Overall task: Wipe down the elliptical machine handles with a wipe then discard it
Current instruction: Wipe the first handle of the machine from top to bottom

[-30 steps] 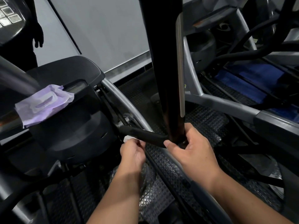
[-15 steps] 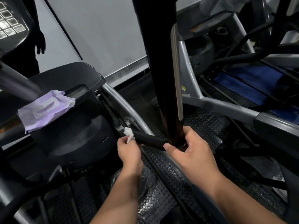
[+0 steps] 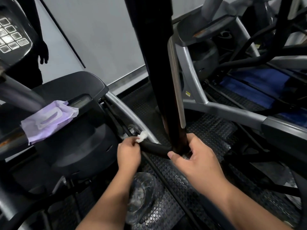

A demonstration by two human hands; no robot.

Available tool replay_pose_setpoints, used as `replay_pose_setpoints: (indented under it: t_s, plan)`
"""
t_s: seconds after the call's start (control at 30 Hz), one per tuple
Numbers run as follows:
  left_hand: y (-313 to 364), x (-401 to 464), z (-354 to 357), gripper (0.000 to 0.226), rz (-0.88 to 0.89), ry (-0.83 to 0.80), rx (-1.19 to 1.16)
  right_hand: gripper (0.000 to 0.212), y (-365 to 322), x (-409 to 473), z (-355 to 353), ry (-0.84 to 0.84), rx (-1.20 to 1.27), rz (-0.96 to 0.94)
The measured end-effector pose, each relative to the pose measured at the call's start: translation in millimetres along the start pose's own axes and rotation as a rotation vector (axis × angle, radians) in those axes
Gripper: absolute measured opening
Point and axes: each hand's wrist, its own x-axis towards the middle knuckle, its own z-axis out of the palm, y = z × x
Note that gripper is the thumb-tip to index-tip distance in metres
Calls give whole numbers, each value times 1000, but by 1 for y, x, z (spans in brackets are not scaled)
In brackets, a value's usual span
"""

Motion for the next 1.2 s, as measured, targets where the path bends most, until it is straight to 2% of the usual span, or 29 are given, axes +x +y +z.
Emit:
replay_pose_setpoints:
  t_s: [0.1, 0.17, 0.23, 0.3, 0.43, 0.47, 0.53, 0.6, 0.73, 0.8, 0.9, 0.97, 1.03, 1.13, 1.2]
  plan:
    - [3, 26, -16, 34, -100, -156, 159, 23, -2, 0, 0, 6, -8, 7]
    - [22, 15, -15, 33, 62, -261, 188, 23, -3, 1, -1, 7, -11, 10]
    - [39, -9, -11, 34, 238, -383, 115, 24, -3, 0, -2, 3, -21, 11]
    - [45, -22, -13, 34, 301, -483, 43, 26, -5, 1, -3, -12, -30, 8]
    - [40, 5, -21, 28, 139, -431, 142, 24, -4, 3, -11, -106, -59, -10]
    - [44, 5, -21, 26, 151, -441, 159, 22, -3, 4, -13, -145, -63, -11]
    - [58, -4, -15, 27, 225, -541, 93, 19, 0, 6, -20, -204, -24, -16]
    - [65, -20, -9, 19, 253, -663, -9, 25, 3, 13, -27, -232, 100, -24]
    - [58, -5, -8, 21, 222, -602, 111, 25, 7, 43, -18, -168, 387, 121]
    - [66, -9, -11, 21, 280, -578, 207, 23, 5, 55, -5, -162, 551, 231]
    - [78, -31, -17, 25, 320, -605, 83, 11, 3, 64, 9, -265, 610, 395]
    - [73, -37, -19, 18, 245, -559, -55, 15, 5, 69, 14, -375, 651, 507]
    - [69, -45, -24, 11, 192, -501, -121, 20, 9, 73, 15, -435, 678, 536]
    - [67, -64, -23, 23, 308, -439, -44, 15, 14, 74, 19, -451, 725, 564]
    - [64, -81, -18, 35, 459, -364, 3, 15, 15, 70, 17, -465, 771, 581]
